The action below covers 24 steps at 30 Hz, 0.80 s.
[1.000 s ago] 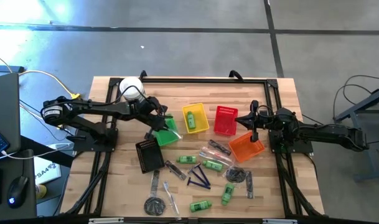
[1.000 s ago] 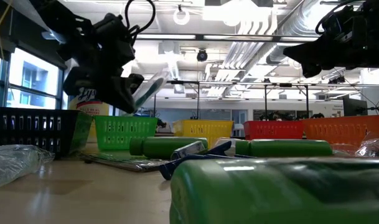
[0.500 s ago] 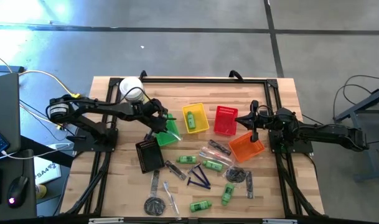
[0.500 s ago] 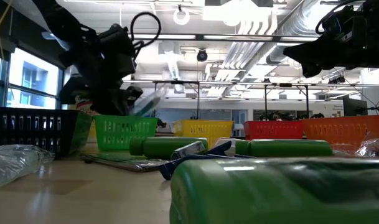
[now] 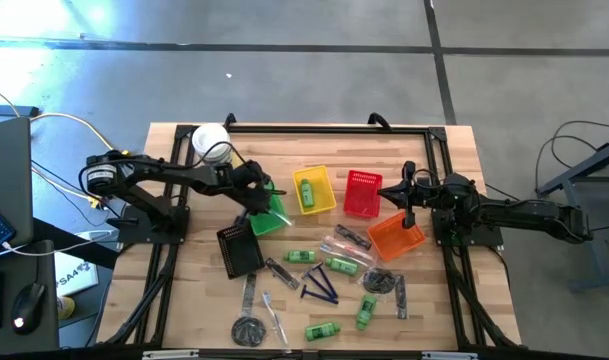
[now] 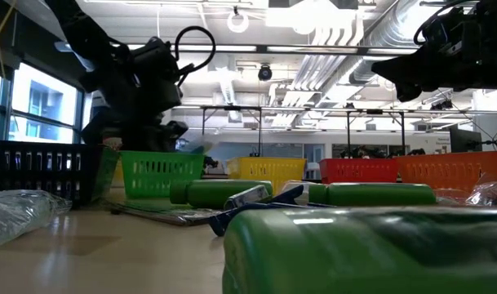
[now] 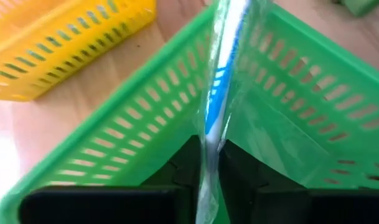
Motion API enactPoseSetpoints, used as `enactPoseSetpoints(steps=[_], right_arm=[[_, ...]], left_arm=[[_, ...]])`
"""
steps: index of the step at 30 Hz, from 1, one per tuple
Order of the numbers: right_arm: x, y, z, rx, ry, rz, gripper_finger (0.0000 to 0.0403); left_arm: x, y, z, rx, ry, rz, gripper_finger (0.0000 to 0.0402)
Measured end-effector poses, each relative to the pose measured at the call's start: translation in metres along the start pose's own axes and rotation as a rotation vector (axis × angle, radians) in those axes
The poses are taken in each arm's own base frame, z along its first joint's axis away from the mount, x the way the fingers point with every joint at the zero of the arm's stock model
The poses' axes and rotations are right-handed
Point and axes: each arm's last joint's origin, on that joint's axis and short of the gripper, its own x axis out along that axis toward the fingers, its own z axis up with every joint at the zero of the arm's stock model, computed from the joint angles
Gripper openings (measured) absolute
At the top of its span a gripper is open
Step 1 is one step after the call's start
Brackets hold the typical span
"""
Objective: Pick & Place Travel size toiletries
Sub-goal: Put the blue toothbrush into the green bin
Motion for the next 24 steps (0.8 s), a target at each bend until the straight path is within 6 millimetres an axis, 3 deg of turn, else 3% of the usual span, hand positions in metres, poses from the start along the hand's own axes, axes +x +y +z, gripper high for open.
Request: enactPoseSetpoints(steps=[15, 19, 24], right_arm=[[0.000, 0.000, 0.000, 0.000, 0.000, 0.001, 0.0004], [0.000, 0.000, 0.000, 0.000, 0.000, 0.000, 0.0004], [0.000, 0.000, 0.000, 0.001, 0.002, 0.001, 0.0004]], left_arm=[[-0.004, 0.001, 0.003, -0.100, -0.009, 0.037, 0.0140], [-0.014, 0.000, 0.005, -0.106, -0.003, 0.064, 0.0163], [-0.039, -0.004, 0.011, -0.127, -0.022, 0.123, 0.0178]])
